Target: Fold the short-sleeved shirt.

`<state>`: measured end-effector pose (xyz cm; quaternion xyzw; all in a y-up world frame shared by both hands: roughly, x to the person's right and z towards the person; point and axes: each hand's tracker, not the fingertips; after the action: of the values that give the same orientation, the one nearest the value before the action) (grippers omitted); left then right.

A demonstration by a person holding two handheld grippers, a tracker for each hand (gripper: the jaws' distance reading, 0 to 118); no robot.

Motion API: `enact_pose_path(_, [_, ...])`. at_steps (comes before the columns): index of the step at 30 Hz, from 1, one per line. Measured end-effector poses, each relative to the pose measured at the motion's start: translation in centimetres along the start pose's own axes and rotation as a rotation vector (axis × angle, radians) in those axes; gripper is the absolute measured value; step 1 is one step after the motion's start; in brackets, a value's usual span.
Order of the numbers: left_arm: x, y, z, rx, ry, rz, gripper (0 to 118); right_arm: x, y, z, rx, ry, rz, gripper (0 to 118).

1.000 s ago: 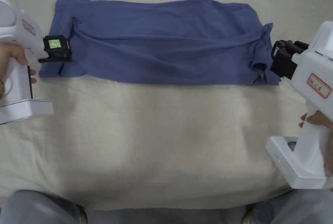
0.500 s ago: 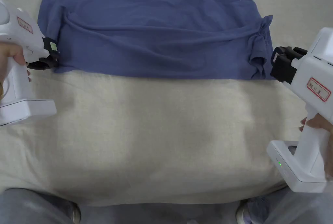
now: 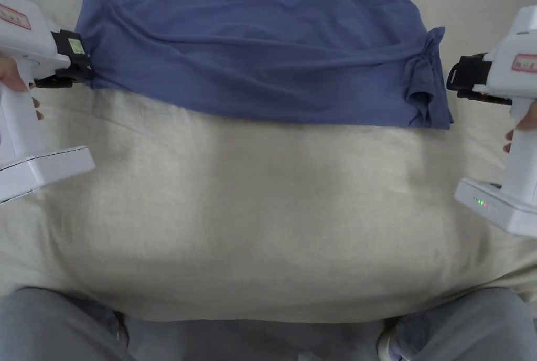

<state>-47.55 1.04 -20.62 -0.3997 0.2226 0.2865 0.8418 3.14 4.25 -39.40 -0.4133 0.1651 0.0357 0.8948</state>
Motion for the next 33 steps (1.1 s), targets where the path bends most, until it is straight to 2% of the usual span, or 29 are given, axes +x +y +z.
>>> enact_pose_path(2, [0.1,-0.3,0.4,0.006,0.002,0.014,4,0.2,1.5,-1.6,-0.110,-0.018,0.022,3])
enact_pose_path(3, [0.0,-0.3,0.4,0.008,-0.001,0.025,4,0.1,2.0,-2.2,-0.142,-0.018,-0.007,9])
enact_pose_path(4, [-0.1,-0.4,0.4,0.003,-0.004,0.032,4,0.2,2.5,-2.8,-0.147,-0.015,-0.031,25])
enact_pose_path(5, [-0.2,-0.2,0.2,-0.004,-0.002,0.033,4,0.5,2.9,-3.5,-0.174,-0.010,-0.033,61])
enact_pose_path(6, [-0.2,-0.3,0.2,-0.005,0.004,0.030,4,0.6,3.2,-4.4,-0.214,-0.013,-0.037,87])
enact_pose_path(7, [-0.2,-0.4,0.1,-0.006,0.011,0.025,4,0.7,3.4,-5.3,-0.256,-0.024,-0.037,102])
enact_pose_path(8, [-0.2,-0.5,0.1,-0.006,0.016,0.026,4,0.7,3.6,-5.8,-0.278,-0.033,-0.028,104])
enact_pose_path(13, [1.1,-1.1,0.3,-0.011,0.036,0.022,4,0.3,2.8,-8.7,-0.368,-0.082,0.051,104])
enact_pose_path(17, [1.0,-1.0,0.0,-0.014,0.042,0.024,4,0.7,1.3,-10.0,-0.397,-0.087,0.027,103])
enact_pose_path(19, [0.9,-1.1,-0.2,-0.016,0.047,0.034,4,0.8,0.8,-10.3,-0.415,-0.054,-0.005,89])
enact_pose_path(20, [0.8,-1.1,-0.3,-0.018,0.047,0.043,4,0.8,0.6,-10.3,-0.408,-0.041,-0.025,73])
enact_pose_path(22, [1.6,-2.1,0.3,-0.026,0.048,0.045,4,1.0,0.3,-10.3,-0.384,0.002,-0.077,51])
enact_pose_path(24, [1.7,-2.3,0.2,-0.029,0.055,0.040,4,0.9,0.3,-10.1,-0.385,0.005,-0.064,20])
enact_pose_path(25, [1.1,-1.7,-0.3,-0.030,0.055,0.043,4,0.9,0.4,-9.8,-0.371,0.030,-0.062,13])
enact_pose_path(26, [1.1,-1.6,-0.3,-0.032,0.054,0.048,4,0.9,0.3,-9.6,-0.358,0.070,-0.092,12])
enact_pose_path(30, [1.1,-1.9,0.3,-0.014,0.041,0.079,4,1.5,0.7,-8.4,-0.350,0.066,-0.064,11])
enact_pose_path(33, [0.8,-1.7,1.4,-0.004,0.009,0.116,4,2.8,0.9,-6.4,-0.307,0.133,-0.119,11])
